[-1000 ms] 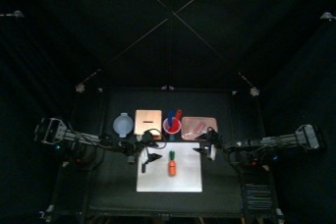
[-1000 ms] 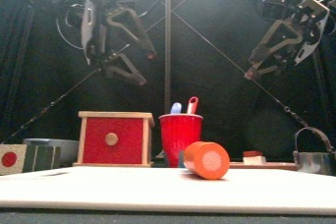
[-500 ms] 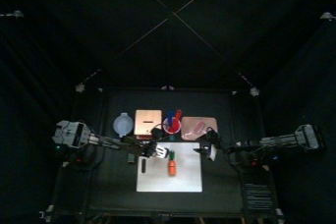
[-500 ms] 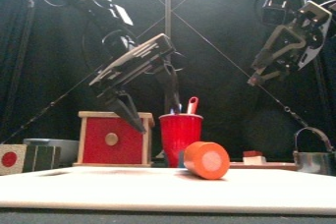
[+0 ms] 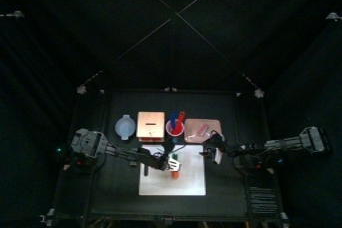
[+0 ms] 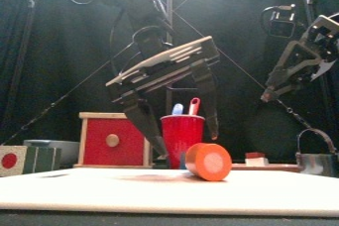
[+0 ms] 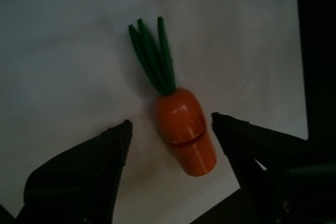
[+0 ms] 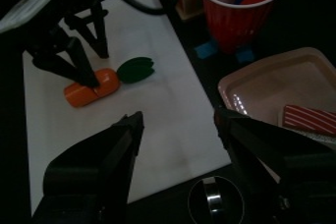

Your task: Put carrot into bowl

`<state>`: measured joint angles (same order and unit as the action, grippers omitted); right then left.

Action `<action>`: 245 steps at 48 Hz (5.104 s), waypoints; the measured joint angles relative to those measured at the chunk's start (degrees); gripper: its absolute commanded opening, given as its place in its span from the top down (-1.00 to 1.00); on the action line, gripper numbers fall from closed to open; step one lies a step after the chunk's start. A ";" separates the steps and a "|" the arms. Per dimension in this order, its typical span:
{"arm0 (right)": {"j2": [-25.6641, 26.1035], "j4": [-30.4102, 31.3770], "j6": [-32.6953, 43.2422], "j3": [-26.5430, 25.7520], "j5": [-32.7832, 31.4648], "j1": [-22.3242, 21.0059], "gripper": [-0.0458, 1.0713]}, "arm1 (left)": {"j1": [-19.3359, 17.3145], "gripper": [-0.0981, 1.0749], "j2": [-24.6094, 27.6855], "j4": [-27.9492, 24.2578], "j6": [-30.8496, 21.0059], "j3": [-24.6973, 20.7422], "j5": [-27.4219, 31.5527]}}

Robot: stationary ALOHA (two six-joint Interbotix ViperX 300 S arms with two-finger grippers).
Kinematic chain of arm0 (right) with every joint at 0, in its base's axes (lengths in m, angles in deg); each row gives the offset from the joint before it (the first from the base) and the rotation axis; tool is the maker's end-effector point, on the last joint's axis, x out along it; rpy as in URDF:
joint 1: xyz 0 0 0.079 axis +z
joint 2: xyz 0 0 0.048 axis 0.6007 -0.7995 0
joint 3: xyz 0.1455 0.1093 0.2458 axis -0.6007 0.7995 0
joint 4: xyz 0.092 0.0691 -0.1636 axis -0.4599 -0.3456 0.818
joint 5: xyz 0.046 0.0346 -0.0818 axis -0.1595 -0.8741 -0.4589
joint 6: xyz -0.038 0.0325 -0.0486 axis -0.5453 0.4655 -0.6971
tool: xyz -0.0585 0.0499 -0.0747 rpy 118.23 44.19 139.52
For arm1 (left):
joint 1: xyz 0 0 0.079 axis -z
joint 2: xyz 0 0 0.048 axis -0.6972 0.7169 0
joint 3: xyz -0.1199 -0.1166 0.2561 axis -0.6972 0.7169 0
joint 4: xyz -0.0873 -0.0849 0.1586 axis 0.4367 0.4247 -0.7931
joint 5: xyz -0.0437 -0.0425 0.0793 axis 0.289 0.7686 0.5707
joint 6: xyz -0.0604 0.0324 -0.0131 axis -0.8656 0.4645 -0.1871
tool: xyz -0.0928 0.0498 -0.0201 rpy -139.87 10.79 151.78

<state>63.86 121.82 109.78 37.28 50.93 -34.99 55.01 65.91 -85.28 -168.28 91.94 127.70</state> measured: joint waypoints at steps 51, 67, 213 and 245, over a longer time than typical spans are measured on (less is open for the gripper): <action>-0.09 -0.79 0.00 0.79 0.00 0.00 -0.72 | 1.14 -0.81 2.37 0.35 -3.87 -2.29 3.34; -0.09 -2.11 -0.09 1.14 0.09 0.00 -0.72 | 1.23 -0.81 2.37 -0.53 -3.96 -2.55 3.43; 0.53 -16.26 0.00 2.29 -0.62 -0.79 -0.71 | -28.92 -0.81 -47.37 -42.19 -8.17 57.30 -8.00; 0.97 -4.66 0.00 -3.52 -0.09 -0.88 -0.72 | -12.04 -0.80 -62.58 -71.46 -8.00 57.22 -31.64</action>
<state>64.83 117.17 109.78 33.77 50.84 -35.87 42.97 3.33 -156.73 -176.28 149.16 96.06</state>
